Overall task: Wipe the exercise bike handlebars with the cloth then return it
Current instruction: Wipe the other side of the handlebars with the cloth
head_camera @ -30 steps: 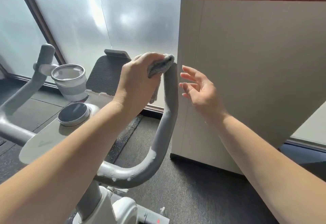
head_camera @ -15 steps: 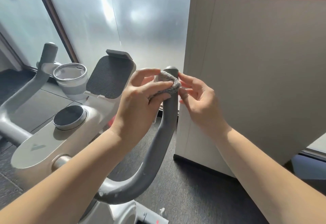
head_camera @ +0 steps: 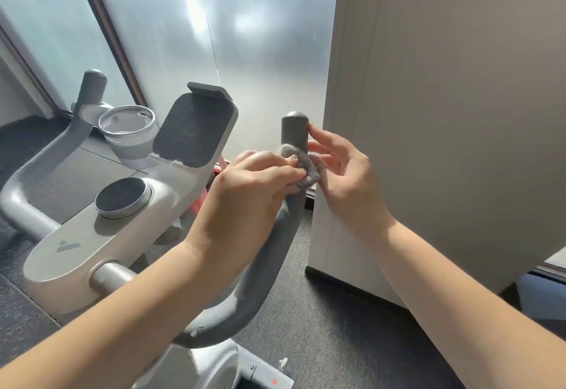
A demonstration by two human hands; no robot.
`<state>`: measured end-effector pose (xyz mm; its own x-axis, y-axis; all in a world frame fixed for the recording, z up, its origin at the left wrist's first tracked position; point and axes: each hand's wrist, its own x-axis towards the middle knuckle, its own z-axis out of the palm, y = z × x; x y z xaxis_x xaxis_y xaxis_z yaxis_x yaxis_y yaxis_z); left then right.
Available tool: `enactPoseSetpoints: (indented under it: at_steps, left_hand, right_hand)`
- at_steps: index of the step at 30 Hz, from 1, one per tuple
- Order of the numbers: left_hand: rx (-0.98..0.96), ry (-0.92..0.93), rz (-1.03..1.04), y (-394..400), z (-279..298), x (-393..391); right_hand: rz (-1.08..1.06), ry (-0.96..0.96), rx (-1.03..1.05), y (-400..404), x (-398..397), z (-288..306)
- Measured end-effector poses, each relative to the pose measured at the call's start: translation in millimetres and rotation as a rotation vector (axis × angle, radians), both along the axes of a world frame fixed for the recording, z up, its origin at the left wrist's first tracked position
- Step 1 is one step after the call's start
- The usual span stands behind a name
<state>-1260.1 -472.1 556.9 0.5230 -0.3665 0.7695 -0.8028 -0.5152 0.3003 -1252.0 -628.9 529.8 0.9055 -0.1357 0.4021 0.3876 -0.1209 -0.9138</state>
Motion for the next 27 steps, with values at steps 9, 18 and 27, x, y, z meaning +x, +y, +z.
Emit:
enactPoseSetpoints:
  at_steps: [9,18,27]
  left_hand:
    - [-0.212,0.111,0.036,-17,25,25]
    - [-0.065,0.213,0.053,13,14,-1]
    - [0.118,0.251,-0.026,28,-13,-18]
  right_hand:
    - [-0.001,0.013,-0.033,-2,-1,1]
    - [-0.002,0.023,-0.045,-3,-2,-1]
    - [0.033,0.049,-0.006,-3,-4,-3]
